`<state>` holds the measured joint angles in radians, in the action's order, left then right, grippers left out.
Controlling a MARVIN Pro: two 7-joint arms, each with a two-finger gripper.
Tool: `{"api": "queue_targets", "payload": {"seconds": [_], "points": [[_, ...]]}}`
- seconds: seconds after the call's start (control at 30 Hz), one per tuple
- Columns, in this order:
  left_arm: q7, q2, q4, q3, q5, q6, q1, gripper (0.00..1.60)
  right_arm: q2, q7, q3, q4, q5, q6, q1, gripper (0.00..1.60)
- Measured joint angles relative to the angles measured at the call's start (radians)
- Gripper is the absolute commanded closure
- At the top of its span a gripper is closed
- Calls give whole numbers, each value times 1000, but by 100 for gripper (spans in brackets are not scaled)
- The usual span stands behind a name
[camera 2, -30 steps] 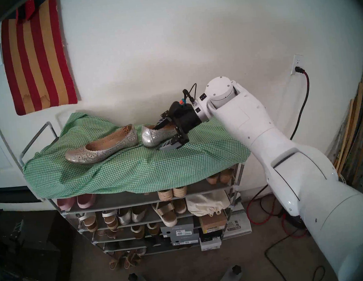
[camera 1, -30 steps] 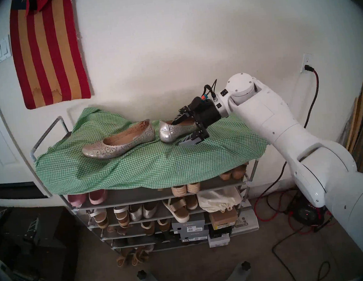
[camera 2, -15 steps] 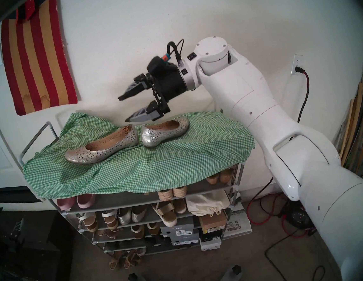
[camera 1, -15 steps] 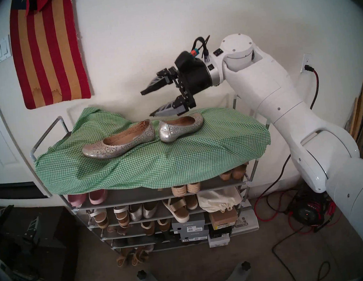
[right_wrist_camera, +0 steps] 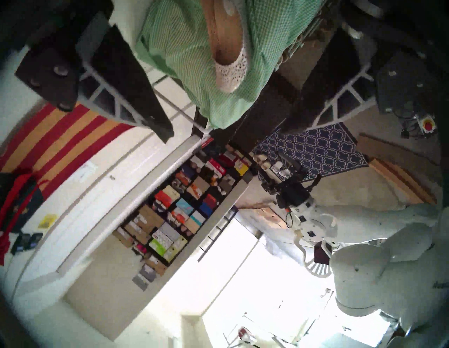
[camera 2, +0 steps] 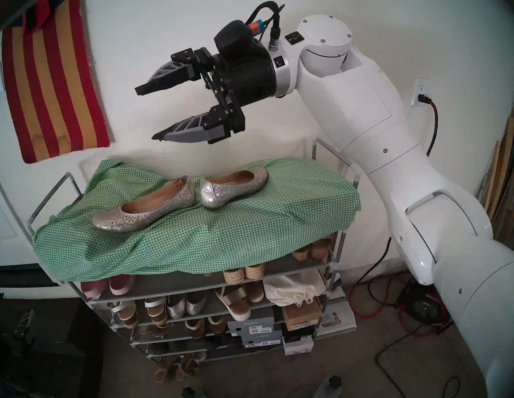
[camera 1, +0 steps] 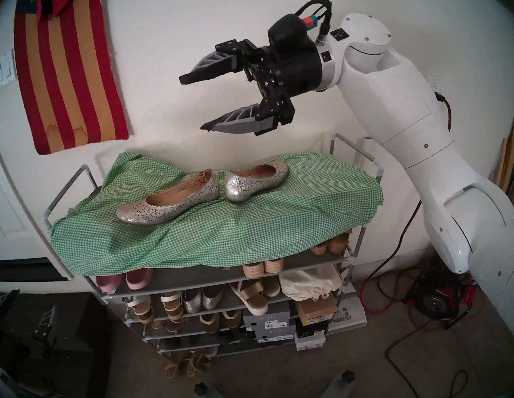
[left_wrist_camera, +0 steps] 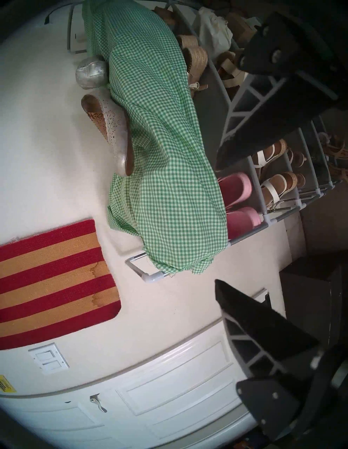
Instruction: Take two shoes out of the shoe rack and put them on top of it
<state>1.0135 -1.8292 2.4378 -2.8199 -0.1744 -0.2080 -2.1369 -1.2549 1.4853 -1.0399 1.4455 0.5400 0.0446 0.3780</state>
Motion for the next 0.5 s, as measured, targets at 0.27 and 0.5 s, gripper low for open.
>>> {"api": "queue_targets", "payload": {"seconds": [0.27,0.5], "points": [[2,2,0,0,0,3,1,0,33,-45,-16,143,-2,-88,100,0],[3,3,0,0,-1,5,2,0,97,-117,2,239,-65,-122,179,0]]}}
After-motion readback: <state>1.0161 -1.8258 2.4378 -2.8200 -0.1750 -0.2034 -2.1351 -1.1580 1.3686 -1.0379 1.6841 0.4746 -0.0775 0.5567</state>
